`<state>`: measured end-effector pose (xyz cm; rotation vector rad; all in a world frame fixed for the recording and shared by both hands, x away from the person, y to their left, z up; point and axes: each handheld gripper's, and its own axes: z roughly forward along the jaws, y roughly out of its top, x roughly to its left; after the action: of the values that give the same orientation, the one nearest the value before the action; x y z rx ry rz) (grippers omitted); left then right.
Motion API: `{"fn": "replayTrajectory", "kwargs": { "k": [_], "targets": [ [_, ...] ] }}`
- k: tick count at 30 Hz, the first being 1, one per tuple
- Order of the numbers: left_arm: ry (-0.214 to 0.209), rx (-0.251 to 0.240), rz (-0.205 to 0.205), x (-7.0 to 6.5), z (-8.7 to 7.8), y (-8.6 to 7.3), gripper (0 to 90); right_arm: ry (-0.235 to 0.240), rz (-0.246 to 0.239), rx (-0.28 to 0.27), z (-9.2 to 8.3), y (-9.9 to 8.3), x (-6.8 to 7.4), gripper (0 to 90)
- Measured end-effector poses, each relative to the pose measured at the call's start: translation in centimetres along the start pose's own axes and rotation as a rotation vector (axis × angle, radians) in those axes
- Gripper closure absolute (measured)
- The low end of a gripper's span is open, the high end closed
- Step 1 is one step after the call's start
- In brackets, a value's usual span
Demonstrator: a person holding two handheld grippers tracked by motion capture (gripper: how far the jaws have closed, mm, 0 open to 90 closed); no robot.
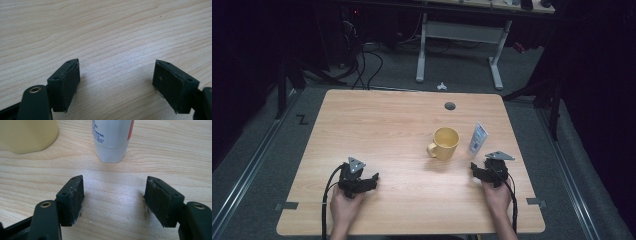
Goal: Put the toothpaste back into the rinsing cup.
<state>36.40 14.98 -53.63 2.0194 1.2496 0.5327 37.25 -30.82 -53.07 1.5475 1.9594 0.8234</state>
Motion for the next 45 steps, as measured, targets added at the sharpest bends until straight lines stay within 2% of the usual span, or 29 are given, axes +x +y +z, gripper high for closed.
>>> {"fn": "replayTrajectory", "kwargs": {
  "k": [34, 41, 45],
  "targets": [
    [0.002, 0.001, 0.003, -0.03, 0.01, 0.02, 22.4, 0.011, -0.008, 0.003, 0.02, 0.04, 0.05, 32.5],
    [0.003, -0.001, 0.001, -0.04, 0.03, 0.01, 22.4, 0.011, 0.018, 0.019, -0.27, 0.08, -0.11, 32.7],
    [0.003, 0.000, 0.001, -0.04, 0.02, 0.02, 22.4, 0.014, 0.026, 0.007, -0.75, 0.04, -0.19, 33.4]
  ]
}}
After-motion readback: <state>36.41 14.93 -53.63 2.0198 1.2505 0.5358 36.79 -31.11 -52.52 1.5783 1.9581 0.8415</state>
